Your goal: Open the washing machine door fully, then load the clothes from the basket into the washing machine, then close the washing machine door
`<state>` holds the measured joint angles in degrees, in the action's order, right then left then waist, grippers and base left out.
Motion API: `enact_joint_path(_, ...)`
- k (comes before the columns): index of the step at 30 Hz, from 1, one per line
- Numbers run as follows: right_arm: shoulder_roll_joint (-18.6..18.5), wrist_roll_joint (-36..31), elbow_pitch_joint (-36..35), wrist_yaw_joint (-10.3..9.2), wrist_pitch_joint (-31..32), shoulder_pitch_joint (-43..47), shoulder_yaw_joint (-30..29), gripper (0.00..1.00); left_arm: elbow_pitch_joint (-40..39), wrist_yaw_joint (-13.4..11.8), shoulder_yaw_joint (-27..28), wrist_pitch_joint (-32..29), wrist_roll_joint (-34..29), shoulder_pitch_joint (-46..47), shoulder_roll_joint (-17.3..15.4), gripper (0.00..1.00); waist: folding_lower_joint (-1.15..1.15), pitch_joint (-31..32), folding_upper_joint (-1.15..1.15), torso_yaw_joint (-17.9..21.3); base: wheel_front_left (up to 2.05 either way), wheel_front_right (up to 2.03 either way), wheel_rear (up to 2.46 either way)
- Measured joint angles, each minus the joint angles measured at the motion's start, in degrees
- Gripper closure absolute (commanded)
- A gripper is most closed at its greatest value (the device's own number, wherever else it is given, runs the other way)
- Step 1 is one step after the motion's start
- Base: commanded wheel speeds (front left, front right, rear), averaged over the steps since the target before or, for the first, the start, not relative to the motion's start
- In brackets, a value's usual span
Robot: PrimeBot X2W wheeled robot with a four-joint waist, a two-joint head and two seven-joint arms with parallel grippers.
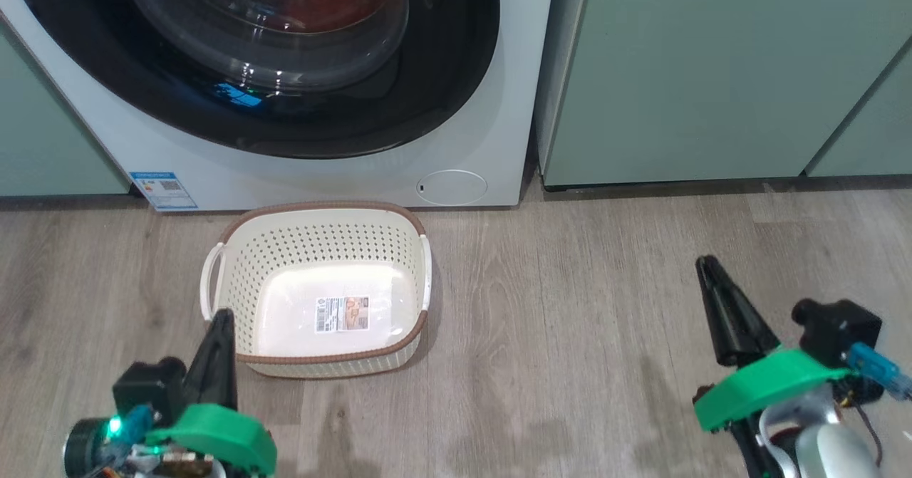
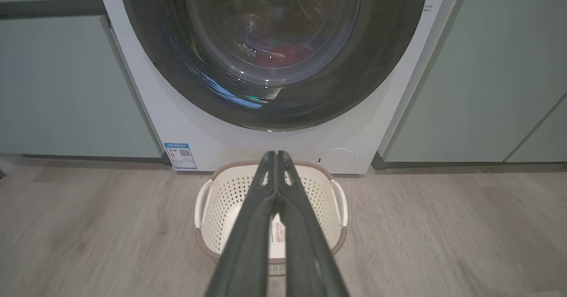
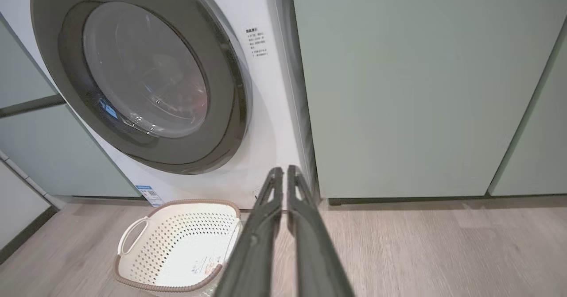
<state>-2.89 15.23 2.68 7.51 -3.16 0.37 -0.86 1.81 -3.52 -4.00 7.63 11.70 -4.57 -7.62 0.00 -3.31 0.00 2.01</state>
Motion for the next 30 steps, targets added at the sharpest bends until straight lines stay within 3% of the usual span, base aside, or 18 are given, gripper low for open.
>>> enact_joint_path(30,-0.1,19.72,3.33,0.0,1.22,0.79,-0.14,1.0,3.65,2.41,0.75,-3.01,20.34,0.43,0.63,1.0,0.0,0.79,0.0,-0.51,0.0,0.0,0.0)
